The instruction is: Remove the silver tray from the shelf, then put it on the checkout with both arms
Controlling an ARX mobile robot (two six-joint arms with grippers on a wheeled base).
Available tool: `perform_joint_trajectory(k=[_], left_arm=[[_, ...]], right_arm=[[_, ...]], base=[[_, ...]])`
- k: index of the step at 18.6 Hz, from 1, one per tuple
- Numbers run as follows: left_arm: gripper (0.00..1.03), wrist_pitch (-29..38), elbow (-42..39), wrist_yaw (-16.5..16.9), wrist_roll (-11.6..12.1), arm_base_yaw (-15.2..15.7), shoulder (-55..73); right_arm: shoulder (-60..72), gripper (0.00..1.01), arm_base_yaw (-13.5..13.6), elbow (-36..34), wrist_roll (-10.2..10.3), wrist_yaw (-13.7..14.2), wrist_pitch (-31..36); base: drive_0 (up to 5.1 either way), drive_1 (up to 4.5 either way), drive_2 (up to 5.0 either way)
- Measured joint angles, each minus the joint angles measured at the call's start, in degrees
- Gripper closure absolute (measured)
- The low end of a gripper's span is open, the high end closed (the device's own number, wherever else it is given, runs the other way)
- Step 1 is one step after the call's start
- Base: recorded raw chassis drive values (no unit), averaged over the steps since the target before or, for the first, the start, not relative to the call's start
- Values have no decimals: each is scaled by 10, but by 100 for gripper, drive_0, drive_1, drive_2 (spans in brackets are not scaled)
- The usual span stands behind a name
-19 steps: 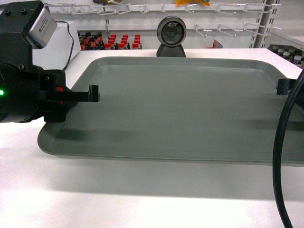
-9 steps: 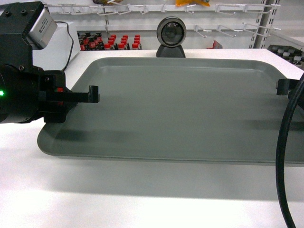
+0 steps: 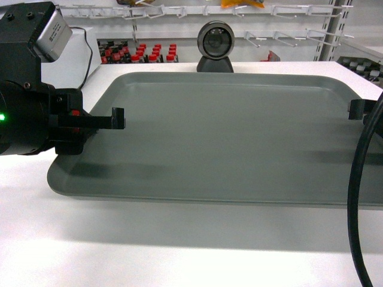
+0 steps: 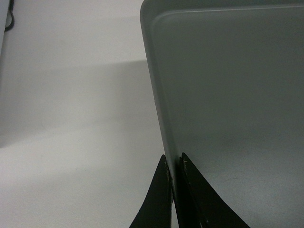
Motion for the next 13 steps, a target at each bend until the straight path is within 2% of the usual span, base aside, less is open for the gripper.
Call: perform_joint_trajectory(k=[1,2,3,4,5,7,10,13], left_arm=[[100,0,0,0,0,0,0],[100,59,-13,-29,7,-7,7],[100,132,-29,-87,20,-21,19],[100,182,-33,-147,33,-32,33],[100,218,-33,-169,39,-34,40],[100,230,-11,-179,52,-34,42],[100,220,18,-177,62,-29,61],[100,177,65,-155,47,-26,104]], right_arm=[[0,98,0,0,0,0,0],[0,98,0,0,1,-1,0],[0,98,0,0,4,-2,4],[10,98,0,-15,3,-8,90],[21,98,-3,-26,2,-21,153],[50,98,-9,-27,2,-37,228],[74,98,-20,9,1,-65,213],[123,98,-43,76,-22,-90,147]], base=[[0,0,0],[0,0,0],[0,0,0],[0,0,0],[0,0,0],[0,0,0],[0,0,0],[0,0,0]])
